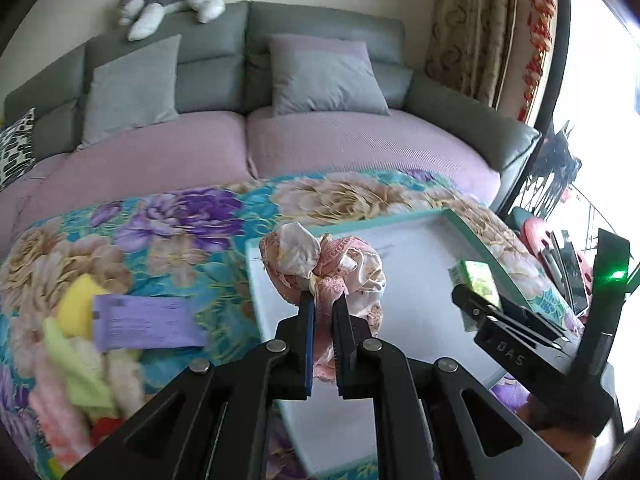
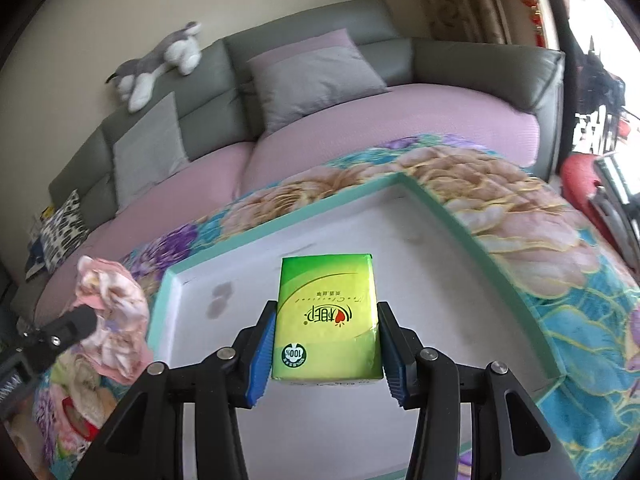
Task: Organize soft objects
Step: 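Carry both items over the white tray and open both tools to release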
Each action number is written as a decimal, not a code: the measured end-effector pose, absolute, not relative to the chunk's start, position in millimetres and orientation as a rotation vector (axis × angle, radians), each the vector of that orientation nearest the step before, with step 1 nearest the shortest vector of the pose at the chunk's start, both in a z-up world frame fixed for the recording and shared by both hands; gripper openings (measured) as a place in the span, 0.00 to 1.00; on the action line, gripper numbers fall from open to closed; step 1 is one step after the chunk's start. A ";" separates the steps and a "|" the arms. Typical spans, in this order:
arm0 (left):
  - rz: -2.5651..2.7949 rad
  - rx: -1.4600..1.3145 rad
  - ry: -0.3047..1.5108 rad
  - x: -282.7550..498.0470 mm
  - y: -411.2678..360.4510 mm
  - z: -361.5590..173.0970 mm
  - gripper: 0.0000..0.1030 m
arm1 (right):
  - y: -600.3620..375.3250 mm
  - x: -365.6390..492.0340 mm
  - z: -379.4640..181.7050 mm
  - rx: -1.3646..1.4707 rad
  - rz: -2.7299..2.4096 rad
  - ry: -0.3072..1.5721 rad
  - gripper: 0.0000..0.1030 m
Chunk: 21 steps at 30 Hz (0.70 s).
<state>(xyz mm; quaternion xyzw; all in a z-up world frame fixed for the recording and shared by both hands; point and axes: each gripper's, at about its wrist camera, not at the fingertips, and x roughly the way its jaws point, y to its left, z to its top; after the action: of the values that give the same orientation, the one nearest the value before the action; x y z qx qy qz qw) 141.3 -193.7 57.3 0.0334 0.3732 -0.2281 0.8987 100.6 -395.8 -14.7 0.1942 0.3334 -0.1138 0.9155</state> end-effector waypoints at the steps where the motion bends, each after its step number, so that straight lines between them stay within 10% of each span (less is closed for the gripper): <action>1: -0.475 0.072 0.775 142.5 -198.1 55.0 0.08 | -398.4 99.5 -14.3 0.391 -0.249 0.687 0.48; 21: -0.411 0.051 0.841 186.0 -228.6 18.3 0.08 | -411.1 100.8 -17.0 0.376 -0.301 0.667 0.48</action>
<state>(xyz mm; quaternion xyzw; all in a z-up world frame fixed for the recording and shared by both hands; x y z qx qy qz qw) 186.0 -228.6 18.3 0.0245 0.4052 -0.1981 0.8922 100.8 -411.1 -17.0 0.1828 0.3242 -0.1464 0.9165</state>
